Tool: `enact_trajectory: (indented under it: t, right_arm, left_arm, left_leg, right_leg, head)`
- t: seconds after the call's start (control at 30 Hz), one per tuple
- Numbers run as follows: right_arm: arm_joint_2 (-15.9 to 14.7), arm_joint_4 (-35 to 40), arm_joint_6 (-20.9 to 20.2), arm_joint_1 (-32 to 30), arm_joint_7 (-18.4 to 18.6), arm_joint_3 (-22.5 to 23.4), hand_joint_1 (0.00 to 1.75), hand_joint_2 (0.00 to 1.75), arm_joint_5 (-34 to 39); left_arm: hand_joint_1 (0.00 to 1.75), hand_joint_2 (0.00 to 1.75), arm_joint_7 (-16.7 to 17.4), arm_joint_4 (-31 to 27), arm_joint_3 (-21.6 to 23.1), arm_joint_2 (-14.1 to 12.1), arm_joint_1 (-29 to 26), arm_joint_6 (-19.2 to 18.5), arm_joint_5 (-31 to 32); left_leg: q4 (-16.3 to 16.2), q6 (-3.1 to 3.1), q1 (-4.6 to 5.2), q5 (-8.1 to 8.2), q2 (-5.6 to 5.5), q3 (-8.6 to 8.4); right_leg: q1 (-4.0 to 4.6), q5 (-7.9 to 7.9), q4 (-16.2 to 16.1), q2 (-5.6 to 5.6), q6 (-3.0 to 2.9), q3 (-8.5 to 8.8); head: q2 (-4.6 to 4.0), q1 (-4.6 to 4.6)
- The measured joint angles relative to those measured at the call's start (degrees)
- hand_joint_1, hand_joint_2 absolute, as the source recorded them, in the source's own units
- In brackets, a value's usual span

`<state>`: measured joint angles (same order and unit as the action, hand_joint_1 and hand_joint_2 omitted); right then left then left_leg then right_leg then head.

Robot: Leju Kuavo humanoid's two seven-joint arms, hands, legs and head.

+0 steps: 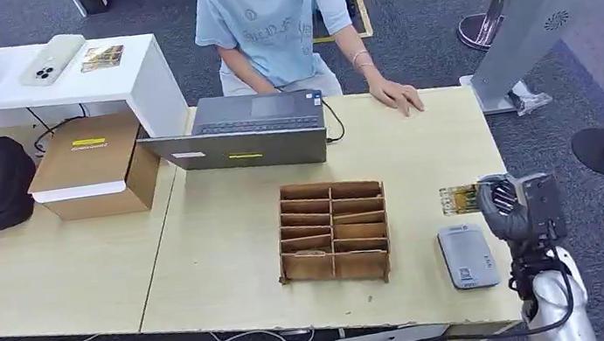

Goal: Pass the card to the sensor for recognition and then transmit it.

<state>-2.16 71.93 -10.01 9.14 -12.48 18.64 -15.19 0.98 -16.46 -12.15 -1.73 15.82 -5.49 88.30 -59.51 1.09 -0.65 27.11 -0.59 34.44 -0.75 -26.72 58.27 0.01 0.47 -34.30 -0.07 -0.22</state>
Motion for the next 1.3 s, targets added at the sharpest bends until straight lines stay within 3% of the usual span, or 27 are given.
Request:
enact_trajectory:
  t: [0.7, 1.3]
  right_arm:
    - [0.0, -2.6, 1.0, -4.7, -0.1, 4.7, 1.75, 1.75, -0.3]
    - [0.0, -7.0, 2.1, -4.9, -0.2, 5.0, 1.75, 1.75, -3.4]
  left_arm:
    - [0.00, 0.00, -1.2, 0.0, 4.4, -0.8, 0.0, -0.1, 0.0]
    - [0.00, 0.00, -2.4, 0.0, 8.0, -0.8, 0.0, 0.0, 0.0]
  left_leg:
    - [0.0, -0.01, 0.00, 0.01, 0.01, 0.00]
    - [0.0, -0.01, 0.00, 0.01, 0.00, 0.00]
  right_leg:
    - [0.00, -0.01, 0.0, 0.00, 0.00, 0.00]
    - [0.00, -0.01, 0.0, -0.01, 0.00, 0.01]
  head:
    - [0.00, 0.00]
    - [0.00, 0.00]
